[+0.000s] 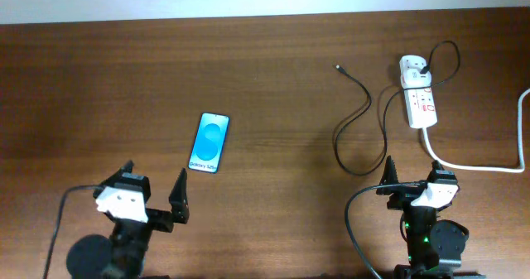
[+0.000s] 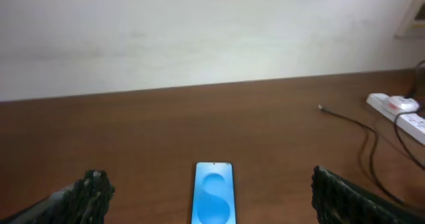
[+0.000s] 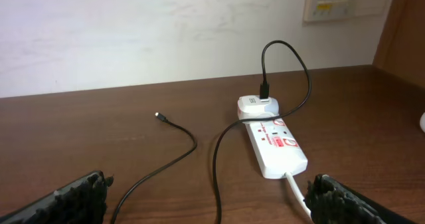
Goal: Plug charger to phone and switch on socket
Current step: 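Move the left gripper forward over the blue phone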
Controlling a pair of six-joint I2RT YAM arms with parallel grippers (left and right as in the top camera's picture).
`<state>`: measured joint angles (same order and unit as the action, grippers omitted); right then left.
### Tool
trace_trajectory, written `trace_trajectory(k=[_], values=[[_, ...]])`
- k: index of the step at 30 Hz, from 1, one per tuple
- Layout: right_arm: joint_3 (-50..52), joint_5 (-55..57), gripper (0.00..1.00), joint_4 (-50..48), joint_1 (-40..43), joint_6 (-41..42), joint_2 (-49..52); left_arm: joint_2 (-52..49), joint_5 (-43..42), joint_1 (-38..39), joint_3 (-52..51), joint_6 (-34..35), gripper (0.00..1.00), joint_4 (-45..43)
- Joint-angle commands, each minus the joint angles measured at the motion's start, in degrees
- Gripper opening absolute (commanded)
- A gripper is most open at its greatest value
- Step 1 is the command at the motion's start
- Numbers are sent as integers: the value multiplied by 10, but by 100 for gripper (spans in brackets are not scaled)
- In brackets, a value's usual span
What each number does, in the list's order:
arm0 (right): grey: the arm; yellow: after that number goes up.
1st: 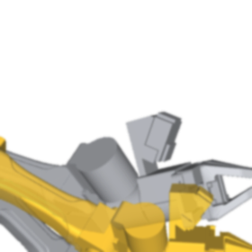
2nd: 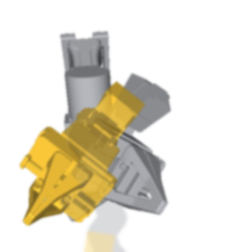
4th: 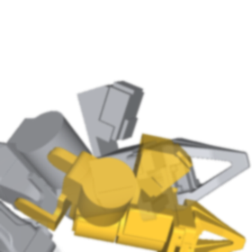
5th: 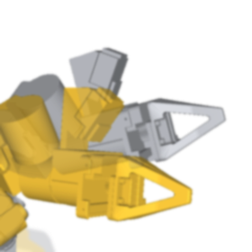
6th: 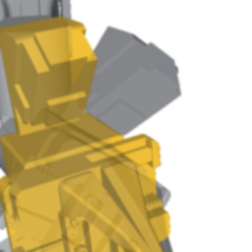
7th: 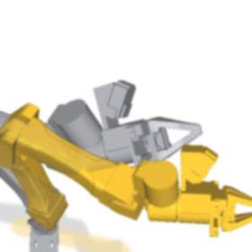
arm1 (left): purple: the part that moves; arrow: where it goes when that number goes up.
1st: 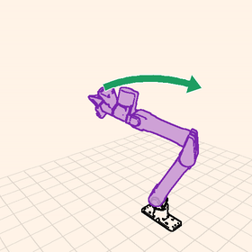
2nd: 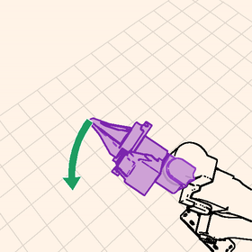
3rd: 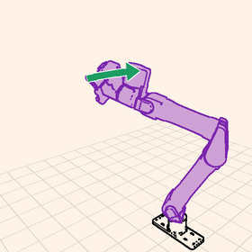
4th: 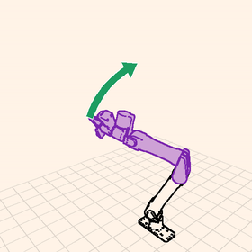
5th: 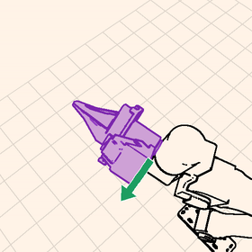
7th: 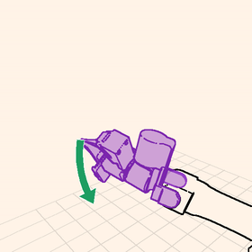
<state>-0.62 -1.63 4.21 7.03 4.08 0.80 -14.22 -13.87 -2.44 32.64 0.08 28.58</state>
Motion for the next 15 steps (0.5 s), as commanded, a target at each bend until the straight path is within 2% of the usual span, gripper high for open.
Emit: trace_trajectory(k=[1, 7, 9, 12, 15], values=[[3, -7, 98, 2, -3, -2, -6, -52, -19, -3, 62, 8, 99, 21], [3, -7, 99, 2, -3, -2, -6, -158, -18, -3, 155, 8, 99, 71], [3, -7, 98, 2, -3, -2, -6, -169, -21, -3, 163, 8, 99, 75], [3, -7, 98, 2, -3, -2, -6, -169, -67, -3, 164, 8, 99, 80], [3, -7, 98, 2, -3, -2, -6, -169, -68, -3, 164, 8, 99, 86]])
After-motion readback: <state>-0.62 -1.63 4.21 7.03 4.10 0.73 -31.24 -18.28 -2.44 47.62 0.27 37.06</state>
